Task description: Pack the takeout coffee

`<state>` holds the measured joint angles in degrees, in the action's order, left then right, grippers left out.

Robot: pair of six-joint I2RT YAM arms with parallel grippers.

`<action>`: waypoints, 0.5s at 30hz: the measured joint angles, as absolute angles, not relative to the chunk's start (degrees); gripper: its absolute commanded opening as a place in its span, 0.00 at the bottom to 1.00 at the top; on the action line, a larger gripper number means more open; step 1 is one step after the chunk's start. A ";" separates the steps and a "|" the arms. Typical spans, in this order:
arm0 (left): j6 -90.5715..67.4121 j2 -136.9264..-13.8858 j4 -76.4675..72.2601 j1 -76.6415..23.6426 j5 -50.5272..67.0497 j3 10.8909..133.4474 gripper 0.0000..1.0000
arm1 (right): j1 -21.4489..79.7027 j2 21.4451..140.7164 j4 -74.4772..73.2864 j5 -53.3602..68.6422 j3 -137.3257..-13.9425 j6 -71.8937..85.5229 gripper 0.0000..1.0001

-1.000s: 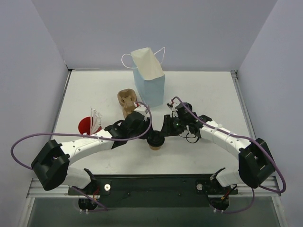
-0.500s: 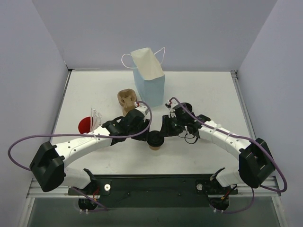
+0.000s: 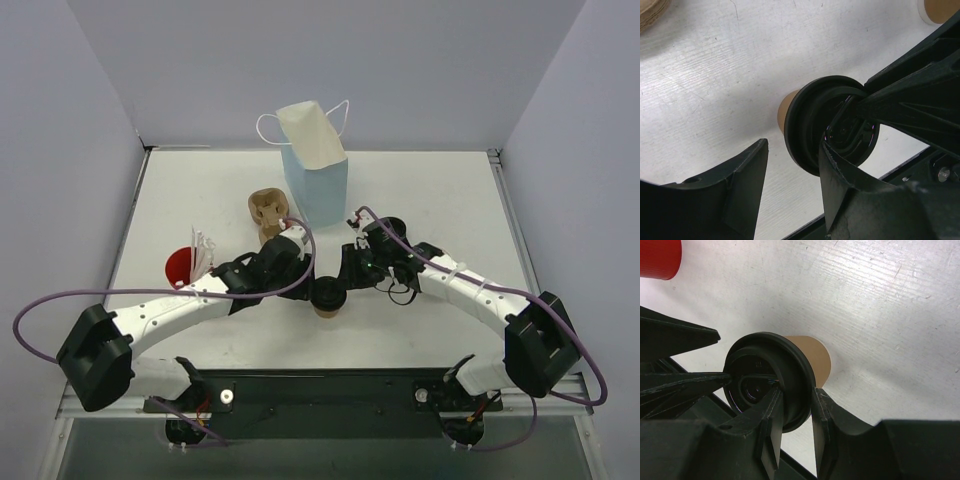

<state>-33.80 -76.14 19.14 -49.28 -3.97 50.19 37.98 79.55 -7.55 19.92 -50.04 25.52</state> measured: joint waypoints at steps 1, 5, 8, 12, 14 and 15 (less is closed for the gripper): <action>-33.91 -75.44 18.76 -49.21 -4.01 49.52 0.54 | 37.98 79.55 -7.55 19.92 -50.06 25.50 0.23; -34.11 -73.25 19.31 -48.90 -3.88 48.40 0.55 | 38.13 79.53 -7.53 19.77 -50.06 25.52 0.32; -34.06 -72.69 20.58 -48.66 -3.33 48.38 0.55 | 38.35 79.50 -7.77 19.64 -50.17 25.65 0.40; -34.04 -72.34 22.37 -48.58 -2.63 48.38 0.55 | 38.35 79.48 -9.13 19.27 -50.39 25.89 0.44; -34.04 -72.18 23.29 -48.58 -2.57 48.38 0.55 | 38.35 79.48 -10.02 19.27 -50.70 25.89 0.44; -34.04 -72.05 23.62 -48.58 -2.55 48.38 0.55 | 38.35 79.48 -10.41 19.27 -50.87 25.85 0.44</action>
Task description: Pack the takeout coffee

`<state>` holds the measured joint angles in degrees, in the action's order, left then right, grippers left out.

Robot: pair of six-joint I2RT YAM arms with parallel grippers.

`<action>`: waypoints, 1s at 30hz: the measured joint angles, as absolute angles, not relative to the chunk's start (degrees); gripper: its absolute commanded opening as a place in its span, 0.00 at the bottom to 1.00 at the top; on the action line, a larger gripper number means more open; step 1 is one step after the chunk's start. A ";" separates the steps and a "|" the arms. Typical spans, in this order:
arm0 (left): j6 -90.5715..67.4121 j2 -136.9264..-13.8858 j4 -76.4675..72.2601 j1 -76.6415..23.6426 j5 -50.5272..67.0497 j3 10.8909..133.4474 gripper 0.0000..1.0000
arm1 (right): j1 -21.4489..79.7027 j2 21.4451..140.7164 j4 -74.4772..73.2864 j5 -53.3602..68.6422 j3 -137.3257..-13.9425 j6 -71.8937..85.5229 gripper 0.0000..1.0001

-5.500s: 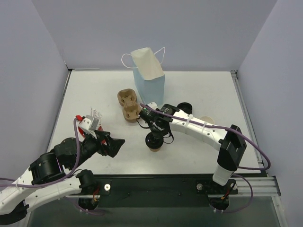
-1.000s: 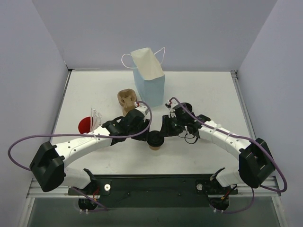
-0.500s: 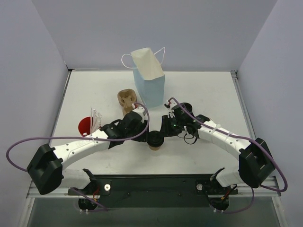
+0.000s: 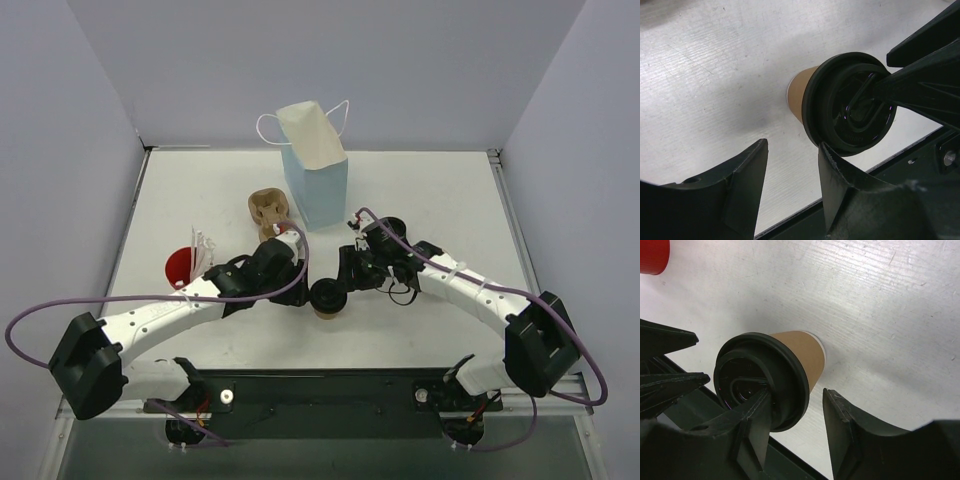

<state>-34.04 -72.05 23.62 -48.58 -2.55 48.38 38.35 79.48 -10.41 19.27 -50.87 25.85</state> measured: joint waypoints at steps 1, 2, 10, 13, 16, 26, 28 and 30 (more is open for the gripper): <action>-34.02 -71.92 23.83 -48.58 -2.55 48.38 0.55 | 38.35 79.48 -10.90 19.27 -51.03 25.78 0.44; -34.02 -71.83 23.94 -48.58 -2.55 48.38 0.55 | 38.35 79.48 -11.09 19.27 -51.11 25.71 0.45; -34.04 -71.72 23.33 -48.51 -2.42 47.99 0.55 | 38.48 80.18 -12.32 19.46 -52.10 25.26 0.44; -34.04 -71.81 22.98 -48.36 -2.07 47.62 0.55 | 38.74 80.55 -12.40 19.59 -52.51 25.21 0.43; -34.04 -72.20 22.72 -48.23 -2.00 47.59 0.55 | 38.74 80.60 -12.78 19.97 -52.77 25.04 0.42; -34.11 -74.37 20.08 -47.53 -1.65 47.42 0.54 | 38.72 81.60 -13.02 20.47 -53.43 25.02 0.35; -34.35 -74.46 19.38 -47.51 -1.69 47.00 0.54 | 38.72 81.60 -12.36 20.43 -52.69 25.15 0.33; -34.96 -74.43 18.44 -47.51 -1.89 46.39 0.53 | 38.63 81.19 -11.07 20.56 -51.81 25.36 0.32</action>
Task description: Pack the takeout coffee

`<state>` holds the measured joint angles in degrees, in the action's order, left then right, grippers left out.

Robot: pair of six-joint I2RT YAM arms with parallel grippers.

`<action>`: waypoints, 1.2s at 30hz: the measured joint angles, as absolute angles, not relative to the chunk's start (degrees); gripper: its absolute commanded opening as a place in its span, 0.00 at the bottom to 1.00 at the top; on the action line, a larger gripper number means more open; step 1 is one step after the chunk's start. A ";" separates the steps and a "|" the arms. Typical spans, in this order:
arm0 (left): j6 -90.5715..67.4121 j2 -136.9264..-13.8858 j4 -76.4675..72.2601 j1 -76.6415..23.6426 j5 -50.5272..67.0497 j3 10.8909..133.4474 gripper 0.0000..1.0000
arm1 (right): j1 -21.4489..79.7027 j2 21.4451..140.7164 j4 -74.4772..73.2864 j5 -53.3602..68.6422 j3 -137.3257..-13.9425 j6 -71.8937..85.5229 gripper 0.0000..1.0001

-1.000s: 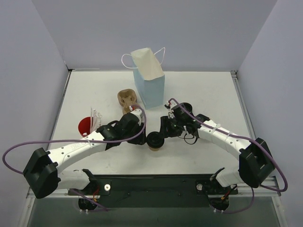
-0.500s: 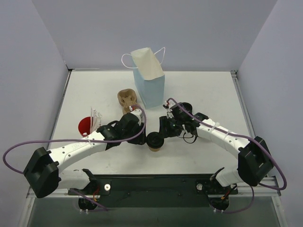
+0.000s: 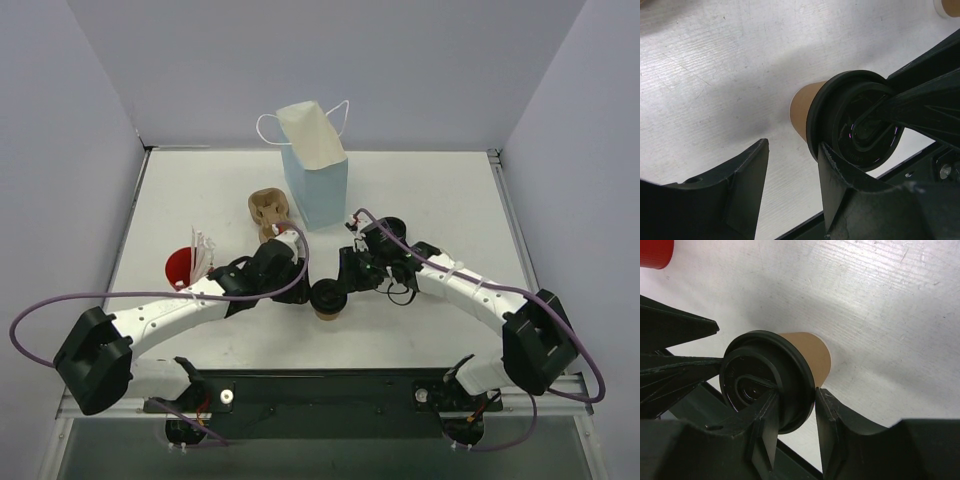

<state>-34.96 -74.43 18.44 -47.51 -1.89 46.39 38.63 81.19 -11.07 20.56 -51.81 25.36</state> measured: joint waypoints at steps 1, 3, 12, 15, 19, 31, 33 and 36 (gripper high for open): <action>-35.46 -74.32 17.80 -47.51 -2.00 45.84 0.53 | 38.61 80.75 -10.17 20.60 -51.05 25.50 0.32; -36.27 -74.08 16.16 -47.68 -2.26 44.56 0.53 | 38.54 79.57 -7.94 20.62 -49.15 25.93 0.32; -38.39 -74.11 11.07 -48.07 -2.96 42.00 0.52 | 37.78 77.43 -5.19 20.18 -46.39 27.00 0.30; -38.50 -74.35 10.76 -48.38 -3.42 42.15 0.52 | 37.52 77.34 -5.34 19.90 -46.39 27.03 0.29; -38.63 -74.61 10.44 -48.80 -4.34 42.22 0.52 | 37.52 77.10 -5.56 19.09 -46.39 27.22 0.28; -38.92 -75.59 12.03 -51.48 -8.71 44.69 0.54 | 37.08 76.18 -6.42 18.83 -46.35 25.19 0.29; -38.00 -75.94 15.33 -51.75 -8.58 46.59 0.55 | 37.06 77.60 -8.36 19.84 -48.29 23.31 0.29; -36.03 -77.14 21.04 -51.62 -8.27 50.72 0.56 | 37.06 80.23 -11.44 21.47 -51.55 19.92 0.29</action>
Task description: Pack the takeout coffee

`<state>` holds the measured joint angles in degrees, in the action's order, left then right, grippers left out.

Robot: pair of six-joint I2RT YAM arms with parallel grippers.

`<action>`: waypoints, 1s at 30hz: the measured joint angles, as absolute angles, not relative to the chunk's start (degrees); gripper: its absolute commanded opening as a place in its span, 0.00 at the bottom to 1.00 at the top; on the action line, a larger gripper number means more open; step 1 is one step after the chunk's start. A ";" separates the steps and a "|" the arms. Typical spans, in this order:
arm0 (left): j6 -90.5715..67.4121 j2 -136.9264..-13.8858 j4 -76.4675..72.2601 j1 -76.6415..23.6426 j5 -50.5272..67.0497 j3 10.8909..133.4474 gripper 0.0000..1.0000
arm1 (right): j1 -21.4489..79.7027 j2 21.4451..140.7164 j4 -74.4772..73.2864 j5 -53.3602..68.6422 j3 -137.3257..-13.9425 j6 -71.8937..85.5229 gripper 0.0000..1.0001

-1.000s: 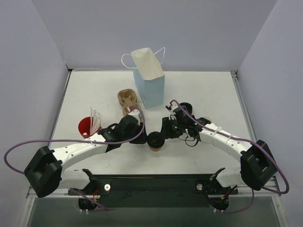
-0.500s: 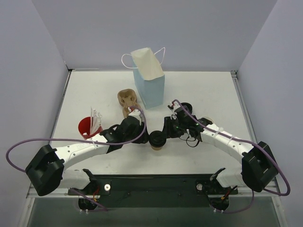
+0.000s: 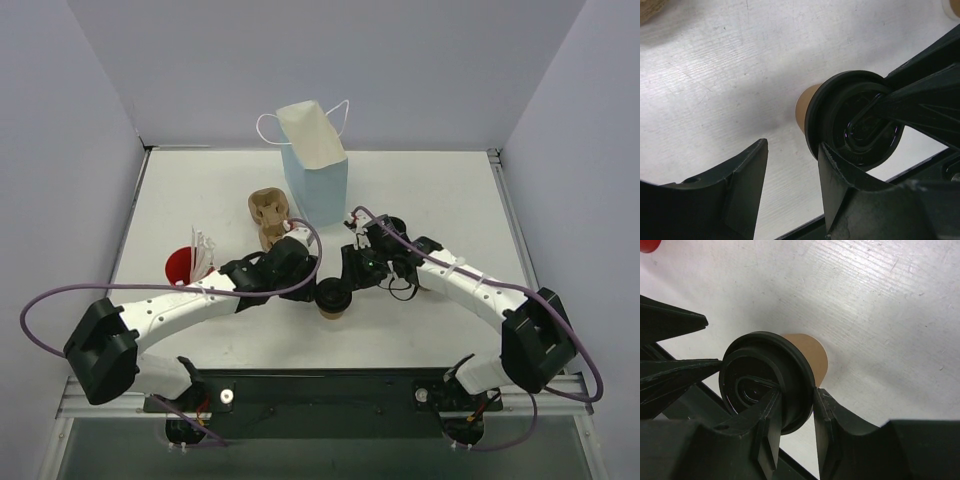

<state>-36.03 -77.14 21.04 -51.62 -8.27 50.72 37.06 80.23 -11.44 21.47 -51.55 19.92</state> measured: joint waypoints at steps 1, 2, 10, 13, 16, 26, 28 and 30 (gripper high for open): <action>-35.38 -77.56 22.50 -51.44 -8.19 52.03 0.56 | 37.04 80.88 -12.36 21.80 -52.47 18.90 0.29; -34.79 -77.97 23.70 -51.13 -8.03 53.36 0.56 | 37.06 81.38 -13.13 22.20 -53.12 17.96 0.29; -32.05 -78.72 25.43 -48.51 -5.56 56.73 0.56 | 37.10 82.63 -15.94 24.53 -54.89 13.85 0.29; -31.75 -78.89 25.39 -48.36 -4.47 56.73 0.56 | 37.10 82.63 -16.19 24.93 -54.92 13.34 0.29; -31.66 -79.37 24.91 -48.36 -3.57 56.69 0.56 | 37.10 82.63 -16.34 24.99 -54.94 13.28 0.29; -33.45 -81.60 18.90 -48.27 -2.48 52.38 0.53 | 37.08 82.61 -16.56 24.75 -54.96 13.54 0.29; -34.00 -81.87 18.02 -48.42 -2.66 52.18 0.53 | 37.06 82.56 -16.56 24.43 -54.96 13.63 0.29; -34.26 -82.00 17.52 -48.90 -3.31 52.18 0.53 | 37.04 82.37 -16.62 23.94 -54.96 13.61 0.29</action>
<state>-34.26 -82.00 17.52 -48.90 -3.31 52.18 37.04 82.37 -16.62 23.94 -54.96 13.61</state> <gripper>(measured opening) 0.528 0.295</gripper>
